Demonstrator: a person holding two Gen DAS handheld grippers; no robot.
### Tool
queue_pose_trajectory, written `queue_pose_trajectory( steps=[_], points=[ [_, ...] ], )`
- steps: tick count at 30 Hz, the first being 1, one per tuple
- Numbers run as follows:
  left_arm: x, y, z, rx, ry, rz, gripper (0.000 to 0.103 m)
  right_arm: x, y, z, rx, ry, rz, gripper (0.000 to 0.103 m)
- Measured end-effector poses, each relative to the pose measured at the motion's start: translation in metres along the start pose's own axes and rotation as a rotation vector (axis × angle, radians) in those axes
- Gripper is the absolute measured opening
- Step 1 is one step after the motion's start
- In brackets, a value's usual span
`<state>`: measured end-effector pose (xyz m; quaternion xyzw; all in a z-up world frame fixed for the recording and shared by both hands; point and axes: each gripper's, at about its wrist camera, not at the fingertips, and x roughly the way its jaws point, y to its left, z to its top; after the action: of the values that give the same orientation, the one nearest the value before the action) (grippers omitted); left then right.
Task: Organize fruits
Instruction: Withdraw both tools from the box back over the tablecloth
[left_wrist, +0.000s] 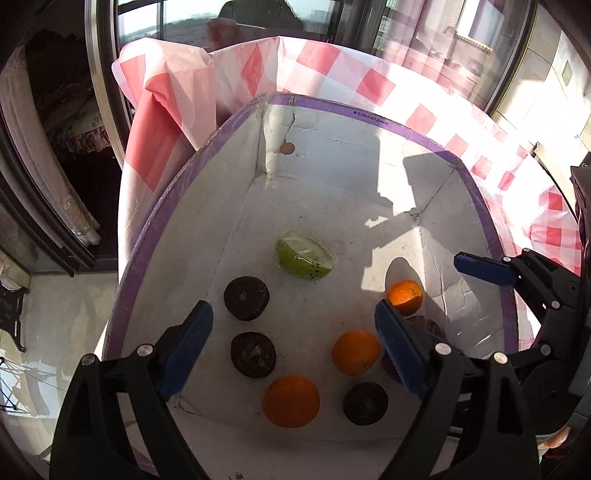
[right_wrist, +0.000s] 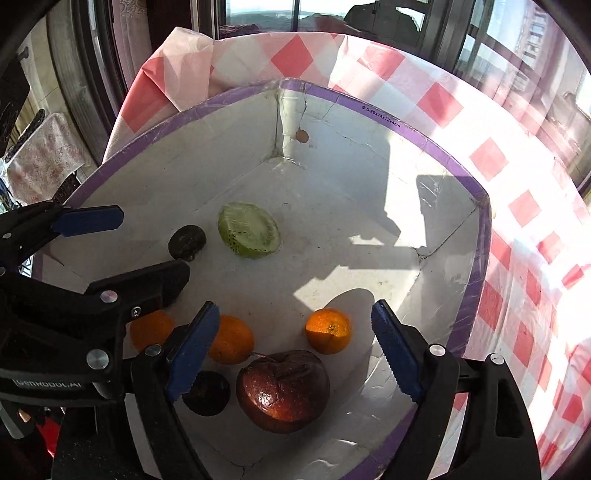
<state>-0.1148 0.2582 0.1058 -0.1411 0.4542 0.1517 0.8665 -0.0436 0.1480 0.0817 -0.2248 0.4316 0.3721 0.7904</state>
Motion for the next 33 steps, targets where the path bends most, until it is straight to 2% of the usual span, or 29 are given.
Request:
queue_pose_trajectory(
  steps=[2,4,6,8,10,12,13,15,17,20,24,26,27,28,31,33],
  points=[
    [-0.029,-0.018,-0.001,0.032,-0.153,0.079,0.094,-0.021,-0.009,-0.009,0.043,-0.108,-0.036,0.084],
    [-0.065,-0.042,-0.005,0.068,-0.338,0.082,0.101,-0.054,-0.02,-0.022,0.077,-0.264,-0.071,0.084],
    [-0.101,-0.07,-0.014,0.106,-0.51,0.033,0.101,-0.086,-0.037,-0.04,0.125,-0.411,-0.101,0.088],
    [-0.128,-0.1,-0.024,0.168,-0.639,-0.046,0.101,-0.108,-0.065,-0.059,0.195,-0.502,-0.143,0.088],
    [-0.145,-0.133,-0.037,0.246,-0.735,-0.111,0.101,-0.122,-0.096,-0.081,0.282,-0.546,-0.174,0.088],
    [-0.145,-0.17,-0.046,0.326,-0.781,-0.162,0.101,-0.124,-0.135,-0.103,0.382,-0.552,-0.194,0.088],
    [-0.139,-0.186,-0.051,0.363,-0.775,-0.191,0.101,-0.121,-0.153,-0.115,0.431,-0.541,-0.205,0.088],
    [-0.116,-0.218,-0.059,0.431,-0.7,-0.274,0.101,-0.115,-0.188,-0.141,0.524,-0.502,-0.24,0.088],
    [-0.079,-0.244,-0.066,0.454,-0.581,-0.35,0.101,-0.106,-0.217,-0.168,0.605,-0.463,-0.266,0.088],
    [-0.011,-0.271,-0.074,0.458,-0.37,-0.39,0.101,-0.092,-0.251,-0.198,0.699,-0.418,-0.29,0.088],
    [0.062,-0.286,-0.08,0.47,-0.236,-0.307,0.101,-0.074,-0.282,-0.219,0.784,-0.375,-0.281,0.088],
    [0.087,-0.285,-0.076,0.456,-0.199,-0.257,0.101,-0.063,-0.29,-0.219,0.794,-0.363,-0.27,0.088],
    [0.099,-0.283,-0.071,0.434,-0.141,-0.242,0.101,-0.056,-0.292,-0.215,0.79,-0.353,-0.268,0.088],
    [0.107,-0.28,-0.065,0.403,-0.089,-0.239,0.101,-0.048,-0.293,-0.21,0.783,-0.342,-0.261,0.088],
    [0.115,-0.269,-0.053,0.347,-0.077,-0.222,0.101,-0.025,-0.297,-0.19,0.742,-0.317,-0.22,0.088],
    [0.125,-0.264,-0.051,0.317,-0.016,-0.268,0.101,-0.009,-0.302,-0.168,0.707,-0.3,-0.189,0.088]
  ],
)
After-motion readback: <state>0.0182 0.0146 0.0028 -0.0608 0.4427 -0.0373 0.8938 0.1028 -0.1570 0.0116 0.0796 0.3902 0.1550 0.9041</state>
